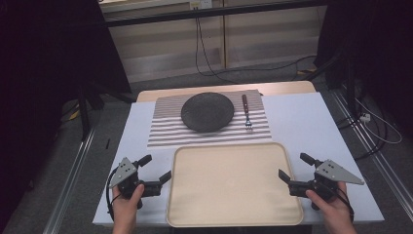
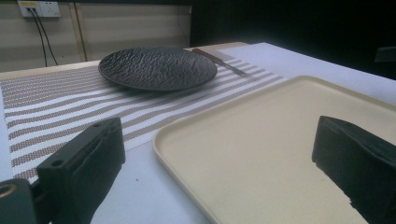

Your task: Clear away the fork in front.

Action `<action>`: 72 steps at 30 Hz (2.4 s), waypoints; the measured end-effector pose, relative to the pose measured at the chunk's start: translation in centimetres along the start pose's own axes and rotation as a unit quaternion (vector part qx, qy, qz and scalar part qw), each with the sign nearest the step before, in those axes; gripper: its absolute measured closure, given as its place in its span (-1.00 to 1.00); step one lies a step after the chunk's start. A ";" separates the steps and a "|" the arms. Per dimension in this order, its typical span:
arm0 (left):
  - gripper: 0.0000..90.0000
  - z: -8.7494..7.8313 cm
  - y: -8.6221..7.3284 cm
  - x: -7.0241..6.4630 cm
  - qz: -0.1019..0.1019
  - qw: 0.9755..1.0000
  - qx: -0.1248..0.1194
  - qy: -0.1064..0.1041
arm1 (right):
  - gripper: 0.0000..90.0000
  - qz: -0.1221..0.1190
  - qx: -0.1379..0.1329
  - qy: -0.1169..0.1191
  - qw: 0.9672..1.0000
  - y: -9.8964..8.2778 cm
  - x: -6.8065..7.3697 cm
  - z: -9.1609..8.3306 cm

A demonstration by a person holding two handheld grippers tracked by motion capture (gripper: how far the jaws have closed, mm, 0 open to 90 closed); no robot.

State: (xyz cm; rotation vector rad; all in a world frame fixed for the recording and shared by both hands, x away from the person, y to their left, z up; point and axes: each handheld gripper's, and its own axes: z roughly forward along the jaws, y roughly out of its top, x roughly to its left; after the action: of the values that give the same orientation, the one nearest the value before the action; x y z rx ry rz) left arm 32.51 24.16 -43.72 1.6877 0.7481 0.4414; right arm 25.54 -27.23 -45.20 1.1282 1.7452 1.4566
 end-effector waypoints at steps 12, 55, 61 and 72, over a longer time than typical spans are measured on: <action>-0.94 0.1 0.0 -0.2 0.006 1.000 0.007 -0.007 | -0.93 -0.011 0.011 -0.002 1.000 0.6 -0.1 1.0; -0.94 0.5 0.2 -0.5 0.002 1.000 0.007 -0.024 | -0.90 -0.031 0.051 -0.026 0.998 6.3 -1.2 12.5; -0.94 0.5 0.2 -0.5 0.004 1.000 0.007 -0.025 | -0.90 -0.027 0.051 -0.031 0.998 7.0 -1.9 13.7; -0.94 0.5 0.2 -0.6 0.006 1.000 0.010 -0.023 | -0.90 -0.019 0.058 -0.044 0.997 7.8 -3.0 16.0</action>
State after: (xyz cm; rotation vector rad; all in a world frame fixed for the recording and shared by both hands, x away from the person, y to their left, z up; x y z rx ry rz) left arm 32.50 23.36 -43.61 1.7164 0.7115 0.4018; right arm 42.45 -22.13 -41.44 1.1935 1.7993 1.2783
